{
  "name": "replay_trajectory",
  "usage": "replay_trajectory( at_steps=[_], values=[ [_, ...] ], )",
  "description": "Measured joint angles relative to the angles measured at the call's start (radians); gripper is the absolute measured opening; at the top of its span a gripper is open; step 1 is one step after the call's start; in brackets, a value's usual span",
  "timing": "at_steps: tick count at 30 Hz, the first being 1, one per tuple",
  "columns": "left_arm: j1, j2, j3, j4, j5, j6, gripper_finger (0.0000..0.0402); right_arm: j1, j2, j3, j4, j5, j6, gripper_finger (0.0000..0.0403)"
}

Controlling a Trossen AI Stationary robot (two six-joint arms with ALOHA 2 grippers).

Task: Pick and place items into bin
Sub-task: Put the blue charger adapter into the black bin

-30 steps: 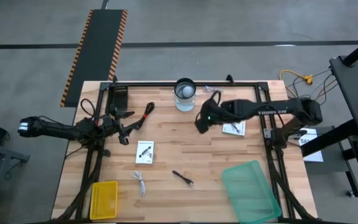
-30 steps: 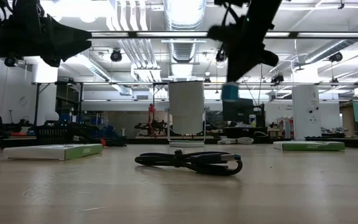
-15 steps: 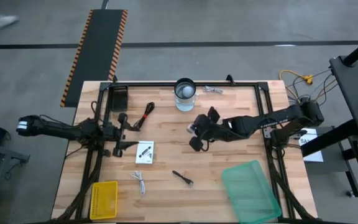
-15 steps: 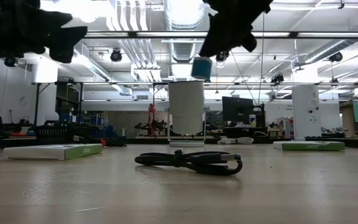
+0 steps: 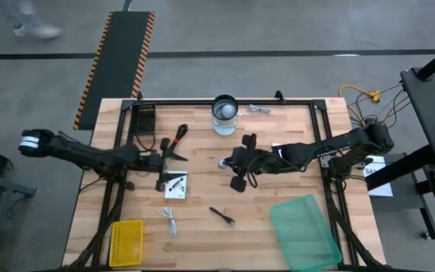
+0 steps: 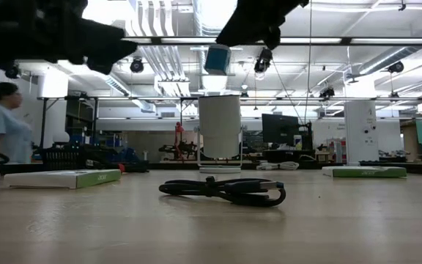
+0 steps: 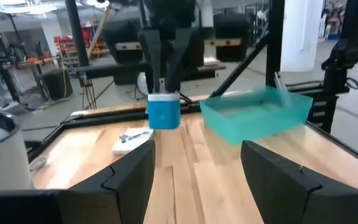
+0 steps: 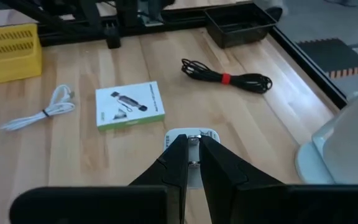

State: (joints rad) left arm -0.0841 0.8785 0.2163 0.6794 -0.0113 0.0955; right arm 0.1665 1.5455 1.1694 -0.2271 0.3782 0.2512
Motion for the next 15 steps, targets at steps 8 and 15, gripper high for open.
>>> replay_trajectory(
  at_steps=[8,15],
  values=[
    [0.004,0.241,0.165,-0.007,0.0,0.115,0.0222,0.001,-0.001,0.0,0.01,-0.06,-0.031,0.0028],
    [0.038,0.401,0.283,-0.007,0.0,0.125,0.0222,0.002,-0.002,0.001,0.02,-0.1,-0.086,0.0028]
  ],
)
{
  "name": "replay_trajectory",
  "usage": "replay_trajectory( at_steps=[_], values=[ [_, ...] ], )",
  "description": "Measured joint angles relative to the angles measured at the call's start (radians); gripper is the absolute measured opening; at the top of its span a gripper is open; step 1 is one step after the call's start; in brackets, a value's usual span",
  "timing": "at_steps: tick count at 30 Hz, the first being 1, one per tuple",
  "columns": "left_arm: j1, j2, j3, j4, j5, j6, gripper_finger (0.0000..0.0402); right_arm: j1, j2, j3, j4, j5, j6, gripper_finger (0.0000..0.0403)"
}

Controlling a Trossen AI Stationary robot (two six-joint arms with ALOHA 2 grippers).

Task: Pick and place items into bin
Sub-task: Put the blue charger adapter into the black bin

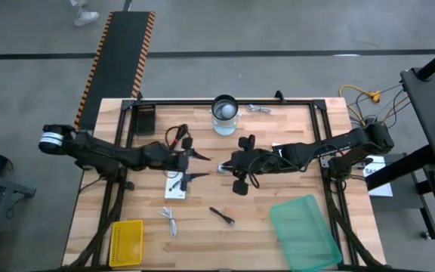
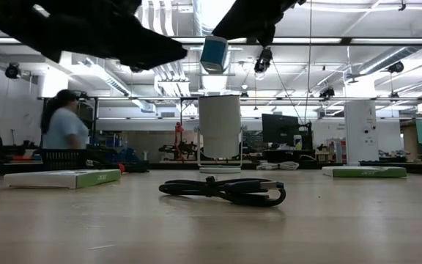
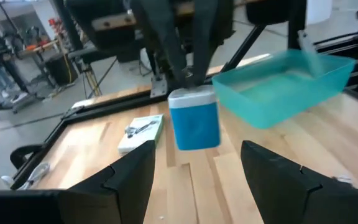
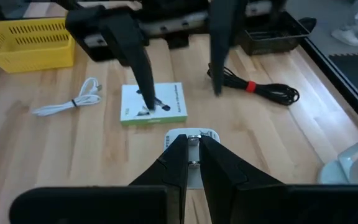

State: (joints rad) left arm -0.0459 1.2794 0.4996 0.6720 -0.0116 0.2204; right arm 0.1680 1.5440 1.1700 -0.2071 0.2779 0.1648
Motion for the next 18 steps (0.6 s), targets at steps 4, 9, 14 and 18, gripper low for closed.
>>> replay_trajectory(
  at_steps=[4,9,14,18],
  values=[
    [0.027,0.058,0.037,0.0,0.0,-0.01,0.0222,0.0,-0.006,0.001,0.001,0.0,-0.038,0.0028],
    [0.053,0.102,0.07,0.0,0.038,-0.031,0.0222,0.0,-0.006,0.001,0.001,-0.002,-0.05,0.0028],
    [0.054,0.135,0.103,0.001,0.096,-0.032,0.0222,0.0,-0.006,0.001,-0.003,-0.002,-0.068,0.0028],
    [0.055,0.137,0.103,-0.006,0.116,-0.031,0.0222,0.0,-0.006,0.001,-0.027,-0.002,-0.073,0.0028]
  ],
)
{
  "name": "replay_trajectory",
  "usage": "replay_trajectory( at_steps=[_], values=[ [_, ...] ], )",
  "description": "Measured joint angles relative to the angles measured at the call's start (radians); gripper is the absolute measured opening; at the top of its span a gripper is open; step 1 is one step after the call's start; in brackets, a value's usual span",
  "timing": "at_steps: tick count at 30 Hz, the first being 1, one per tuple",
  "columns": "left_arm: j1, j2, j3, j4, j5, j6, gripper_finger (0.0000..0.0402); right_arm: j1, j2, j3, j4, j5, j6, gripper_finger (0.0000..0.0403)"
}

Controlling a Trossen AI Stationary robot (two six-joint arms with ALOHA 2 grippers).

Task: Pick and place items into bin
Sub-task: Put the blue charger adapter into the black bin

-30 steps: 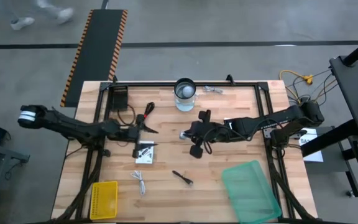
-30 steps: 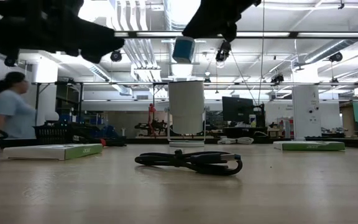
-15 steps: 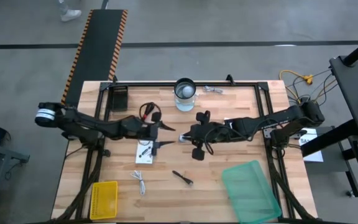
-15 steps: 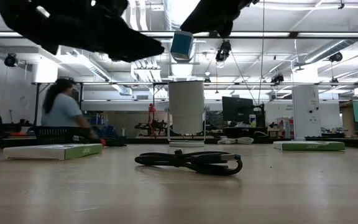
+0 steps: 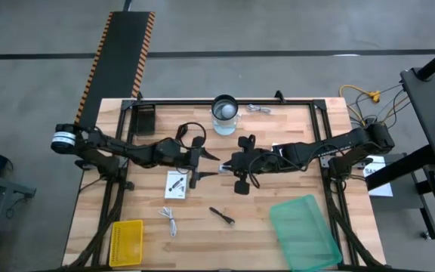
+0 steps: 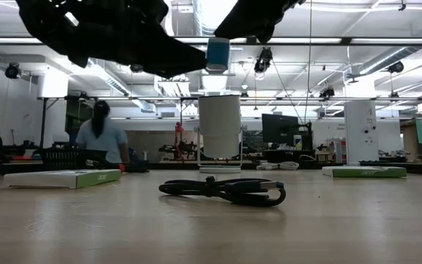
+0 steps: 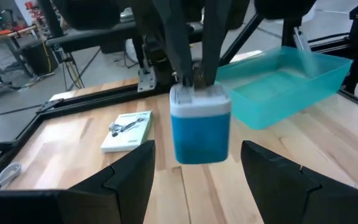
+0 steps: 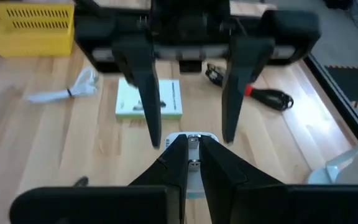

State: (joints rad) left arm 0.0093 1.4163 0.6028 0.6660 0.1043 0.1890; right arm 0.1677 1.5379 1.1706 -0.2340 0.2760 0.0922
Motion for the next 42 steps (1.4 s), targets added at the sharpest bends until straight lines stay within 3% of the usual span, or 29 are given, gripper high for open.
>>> replay_trajectory(
  at_steps=[35,42],
  values=[
    [0.002,0.047,0.08,-0.018,0.023,0.008,0.022,-0.002,0.0,0.0,0.074,0.011,-0.058,0.0028],
    [0.004,0.052,0.091,0.041,0.026,0.009,0.0158,-0.002,0.0,0.0,0.078,0.007,-0.063,0.0028]
  ],
)
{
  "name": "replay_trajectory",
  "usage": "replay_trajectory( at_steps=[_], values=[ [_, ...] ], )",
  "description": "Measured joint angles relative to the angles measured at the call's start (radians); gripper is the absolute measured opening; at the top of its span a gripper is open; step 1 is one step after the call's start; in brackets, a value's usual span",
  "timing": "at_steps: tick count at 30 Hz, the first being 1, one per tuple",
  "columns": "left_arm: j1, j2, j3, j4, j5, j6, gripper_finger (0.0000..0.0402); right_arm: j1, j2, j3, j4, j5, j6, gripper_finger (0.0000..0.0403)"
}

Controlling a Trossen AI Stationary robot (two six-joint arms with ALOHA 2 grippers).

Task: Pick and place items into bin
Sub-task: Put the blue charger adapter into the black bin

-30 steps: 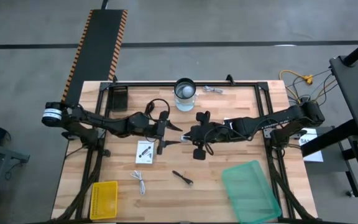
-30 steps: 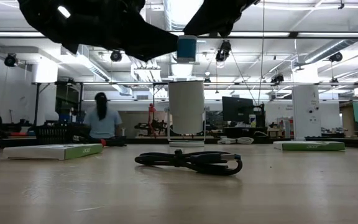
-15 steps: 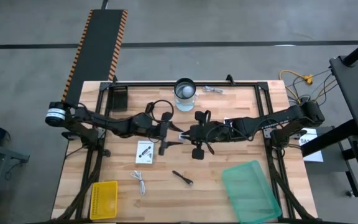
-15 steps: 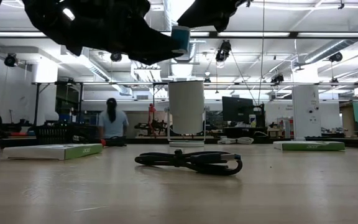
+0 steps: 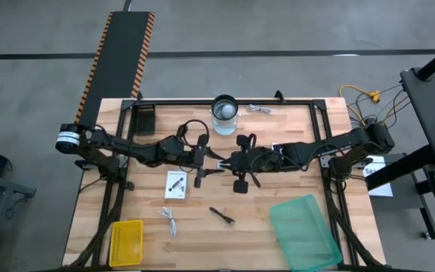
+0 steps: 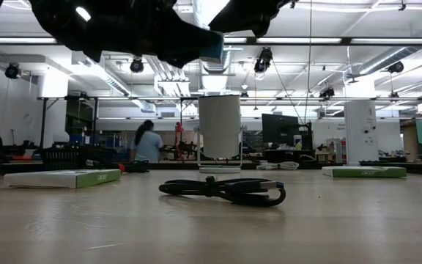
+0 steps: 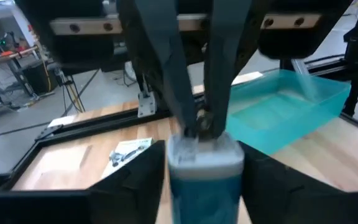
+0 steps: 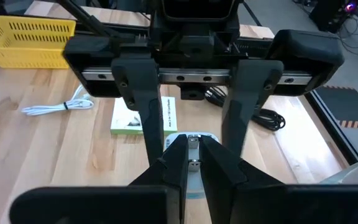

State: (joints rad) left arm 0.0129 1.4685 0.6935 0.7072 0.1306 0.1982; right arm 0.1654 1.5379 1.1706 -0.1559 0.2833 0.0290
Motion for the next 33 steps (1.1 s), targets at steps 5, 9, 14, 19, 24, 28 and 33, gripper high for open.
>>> replay_trajectory(
  at_steps=[5,9,14,19,24,28,33],
  values=[
    [0.0,0.001,0.008,-0.016,0.002,-0.002,0.0132,0.0,0.0,0.0,0.003,-0.001,-0.004,0.0028],
    [0.0,0.0,0.012,-0.049,0.0,-0.009,0.0132,0.0,0.001,0.0,0.015,-0.004,0.0,0.0028],
    [0.0,-0.019,0.015,-0.176,-0.007,-0.009,0.0132,0.0,0.001,0.0,0.021,0.005,0.019,0.0029],
    [0.001,-0.097,0.017,-0.325,-0.016,-0.008,0.0132,0.0,-0.009,0.0,0.015,0.031,0.02,0.0029],
    [0.001,-0.217,0.041,-0.606,-0.105,-0.004,0.0132,-0.002,-0.011,0.0,0.013,0.033,0.023,0.0029],
    [0.003,-0.307,0.052,-0.816,-0.259,-0.049,0.0132,-0.002,-0.011,0.0,0.013,0.033,0.023,0.0029],
    [0.027,-0.406,0.054,-0.966,-0.403,-0.156,0.0132,-0.002,-0.012,-0.009,0.015,0.033,0.023,0.0029]
  ],
)
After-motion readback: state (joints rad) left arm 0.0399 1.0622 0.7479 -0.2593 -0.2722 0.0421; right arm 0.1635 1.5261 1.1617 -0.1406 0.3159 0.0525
